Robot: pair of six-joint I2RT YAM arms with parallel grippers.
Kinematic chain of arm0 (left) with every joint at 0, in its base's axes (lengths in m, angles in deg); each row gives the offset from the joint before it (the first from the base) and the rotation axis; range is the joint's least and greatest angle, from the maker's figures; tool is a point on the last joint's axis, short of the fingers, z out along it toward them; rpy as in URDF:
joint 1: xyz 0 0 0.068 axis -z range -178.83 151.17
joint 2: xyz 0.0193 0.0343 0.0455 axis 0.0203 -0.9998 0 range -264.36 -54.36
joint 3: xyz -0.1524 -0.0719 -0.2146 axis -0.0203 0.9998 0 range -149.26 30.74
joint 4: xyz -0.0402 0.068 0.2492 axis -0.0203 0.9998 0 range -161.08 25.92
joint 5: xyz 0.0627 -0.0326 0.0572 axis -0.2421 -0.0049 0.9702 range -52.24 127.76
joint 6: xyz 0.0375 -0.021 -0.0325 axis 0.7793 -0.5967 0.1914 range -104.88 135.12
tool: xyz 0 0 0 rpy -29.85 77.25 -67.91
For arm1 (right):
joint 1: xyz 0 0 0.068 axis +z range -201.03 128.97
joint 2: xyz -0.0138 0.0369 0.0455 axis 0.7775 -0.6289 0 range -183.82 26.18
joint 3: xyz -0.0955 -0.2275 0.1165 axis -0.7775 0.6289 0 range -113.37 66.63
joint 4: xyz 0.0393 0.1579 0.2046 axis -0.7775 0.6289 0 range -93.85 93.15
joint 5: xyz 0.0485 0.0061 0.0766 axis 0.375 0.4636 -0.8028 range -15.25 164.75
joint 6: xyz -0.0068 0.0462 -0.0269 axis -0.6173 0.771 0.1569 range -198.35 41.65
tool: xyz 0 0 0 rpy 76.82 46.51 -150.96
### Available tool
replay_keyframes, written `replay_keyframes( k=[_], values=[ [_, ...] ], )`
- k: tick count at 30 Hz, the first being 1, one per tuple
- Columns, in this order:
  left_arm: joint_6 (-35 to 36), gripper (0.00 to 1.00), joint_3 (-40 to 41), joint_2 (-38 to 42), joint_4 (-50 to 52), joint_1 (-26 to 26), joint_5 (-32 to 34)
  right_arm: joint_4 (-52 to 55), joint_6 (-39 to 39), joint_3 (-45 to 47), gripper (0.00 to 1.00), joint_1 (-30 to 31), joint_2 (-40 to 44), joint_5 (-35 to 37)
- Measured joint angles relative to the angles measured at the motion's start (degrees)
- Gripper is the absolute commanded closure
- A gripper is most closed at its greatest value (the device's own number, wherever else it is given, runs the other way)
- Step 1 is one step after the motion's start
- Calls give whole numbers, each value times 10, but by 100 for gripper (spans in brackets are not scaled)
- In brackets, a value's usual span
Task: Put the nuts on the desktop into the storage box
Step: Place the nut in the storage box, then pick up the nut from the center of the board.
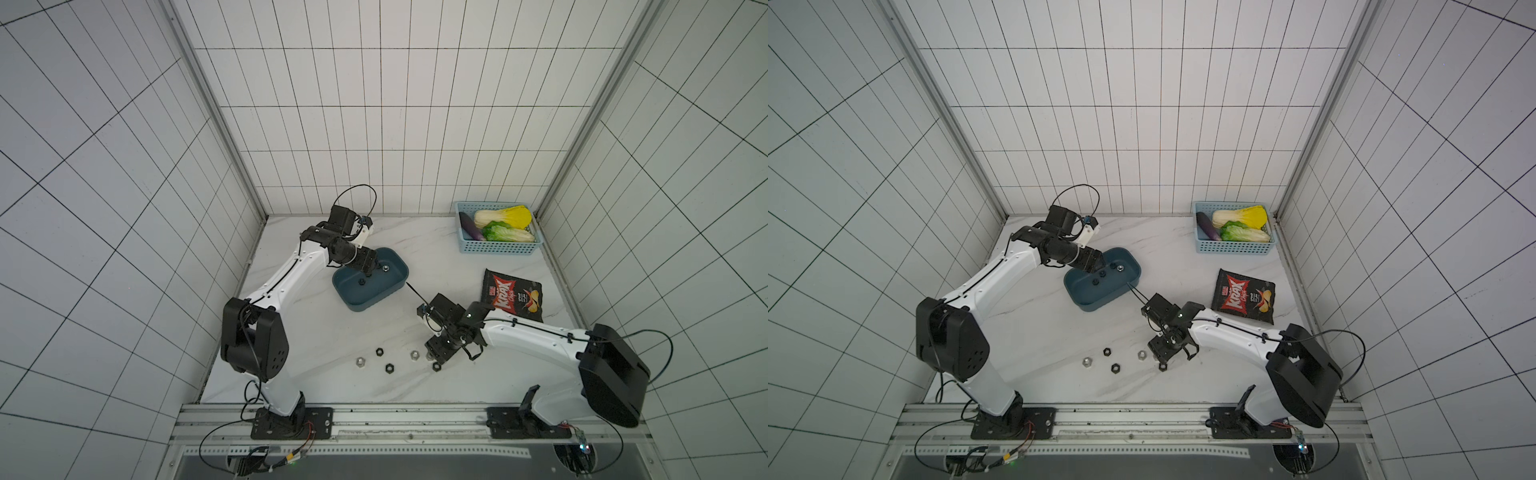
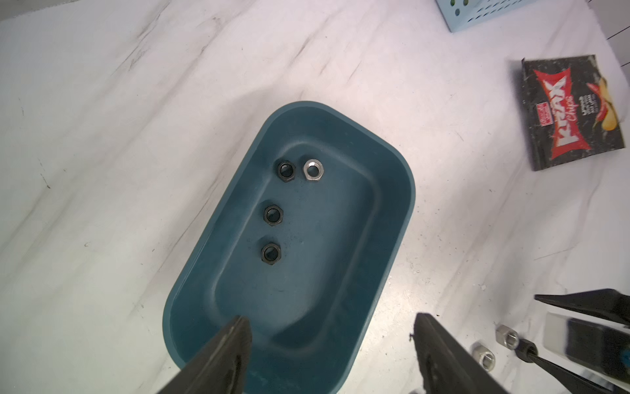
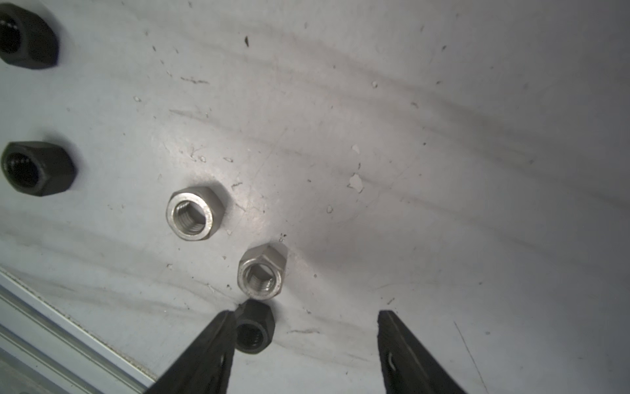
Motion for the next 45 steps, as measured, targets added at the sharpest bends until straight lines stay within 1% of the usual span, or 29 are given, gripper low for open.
replay_keyframes(
  k=[7, 17, 21, 23, 24, 25, 31, 33, 35, 38, 41, 45],
  values=[
    [-8, 19, 0, 18, 15, -53, -36, 2, 4, -29, 33, 9, -52, -2],
    [-15, 18, 11, 59, 12, -80, -59, 10, 8, -47, 40, 20, -90, -10],
    [-16, 18, 17, 62, 11, -80, -66, 22, 13, -62, 48, 20, -112, -13],
    [-17, 18, 18, 62, 10, -80, -69, 24, 15, -66, 56, 20, -116, -13],
    [-18, 18, 19, 62, 10, -80, -70, 25, 14, -66, 62, 20, -116, -13],
    [-18, 18, 19, 62, 10, -80, -72, 25, 16, -66, 65, 20, -116, -13],
    [-20, 17, 21, 62, 7, -80, -90, 30, 28, -66, 77, 20, -116, -12],
    [-23, 17, 26, 63, 0, -81, -104, 35, 30, -67, 82, 20, -116, -8],
    [-29, 17, 33, 63, -6, -81, -118, 41, 32, -67, 83, 19, -115, -2],
    [-41, 17, 45, 63, -13, -81, -147, 49, 33, -67, 83, 16, -105, 19],
    [-58, 16, 51, 63, -19, -81, -182, 48, 33, -67, 83, 5, -66, 46],
    [-90, 15, 58, 60, -32, -79, -256, 7, 9, -67, 83, -6, 26, 87]
  ],
)
